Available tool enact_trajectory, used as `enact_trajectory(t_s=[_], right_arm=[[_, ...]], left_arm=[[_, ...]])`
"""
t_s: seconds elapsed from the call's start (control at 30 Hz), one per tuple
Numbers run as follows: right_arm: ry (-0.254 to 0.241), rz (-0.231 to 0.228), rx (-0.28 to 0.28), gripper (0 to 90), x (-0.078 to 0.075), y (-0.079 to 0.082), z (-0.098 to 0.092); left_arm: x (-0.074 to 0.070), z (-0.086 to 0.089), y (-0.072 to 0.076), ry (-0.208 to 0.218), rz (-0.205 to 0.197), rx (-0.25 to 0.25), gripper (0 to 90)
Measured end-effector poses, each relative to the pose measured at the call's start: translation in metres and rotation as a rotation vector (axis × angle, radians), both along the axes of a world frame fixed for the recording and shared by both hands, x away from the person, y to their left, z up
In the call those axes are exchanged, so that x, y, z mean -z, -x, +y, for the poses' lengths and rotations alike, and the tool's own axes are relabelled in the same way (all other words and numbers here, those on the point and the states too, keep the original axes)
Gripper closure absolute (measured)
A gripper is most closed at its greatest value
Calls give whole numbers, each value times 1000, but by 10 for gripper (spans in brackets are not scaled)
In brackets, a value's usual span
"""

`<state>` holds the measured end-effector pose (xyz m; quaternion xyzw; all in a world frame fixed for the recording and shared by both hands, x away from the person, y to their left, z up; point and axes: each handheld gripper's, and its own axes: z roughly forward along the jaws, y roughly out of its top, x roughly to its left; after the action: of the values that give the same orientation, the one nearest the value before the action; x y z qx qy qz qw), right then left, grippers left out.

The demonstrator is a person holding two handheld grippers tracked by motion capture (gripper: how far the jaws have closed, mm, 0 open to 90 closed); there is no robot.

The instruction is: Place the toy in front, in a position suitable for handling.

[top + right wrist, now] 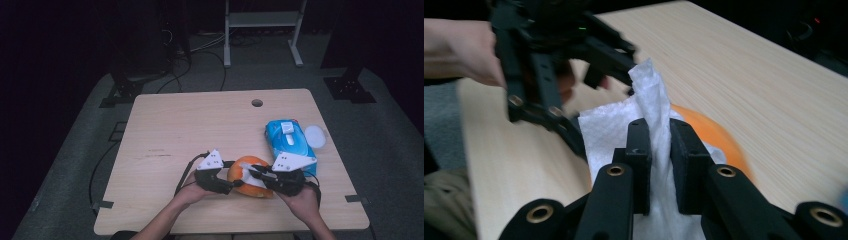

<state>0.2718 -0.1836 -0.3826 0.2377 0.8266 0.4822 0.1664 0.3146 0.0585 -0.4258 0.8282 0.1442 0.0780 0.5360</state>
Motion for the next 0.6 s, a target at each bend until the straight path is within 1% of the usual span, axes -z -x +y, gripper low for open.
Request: enact_trajectory(t_s=[0.07, 0.13, 0.23, 0.3, 0.37, 0.43, 0.47, 0.5, 0.53, 0.57, 0.6], right_arm=[[4, -15, -29, 789, -2, 6, 11], [32, -23, -42, 789, -2, 10, 20], [47, -19, -48, 791, -1, 9, 23], [33, -15, -26, 791, -2, 6, 15], [29, -21, 3, 791, -4, 2, 6], [29, -7, 35, 791, -2, -2, -4], [19, 13, 43, 791, -1, -4, -8], [3, 27, 45, 791, 1, -6, -12], [3, 32, 49, 791, 2, -8, -14], [1, 32, 55, 791, 3, -8, -15], [-5, 38, 57, 791, 2, -8, -16]], left_arm=[[-6, -6, 8, -25, -61, 11, 319], [-5, -10, 13, -49, -89, 16, 318], [-4, -12, 17, -65, -113, 27, 318], [-3, -13, 17, -59, -111, 34, 315], [-2, -13, 17, -63, -112, 43, 294], [0, -13, 15, -44, -91, 43, 249], [1, -13, 13, -35, -75, 39, 212], [1, -12, 10, -35, -53, 22, 170], [3, -12, 8, -38, -18, 4, 123], [5, -11, 5, -36, 15, -1, 99], [8, -10, 3, -22, 43, 1, 102]])
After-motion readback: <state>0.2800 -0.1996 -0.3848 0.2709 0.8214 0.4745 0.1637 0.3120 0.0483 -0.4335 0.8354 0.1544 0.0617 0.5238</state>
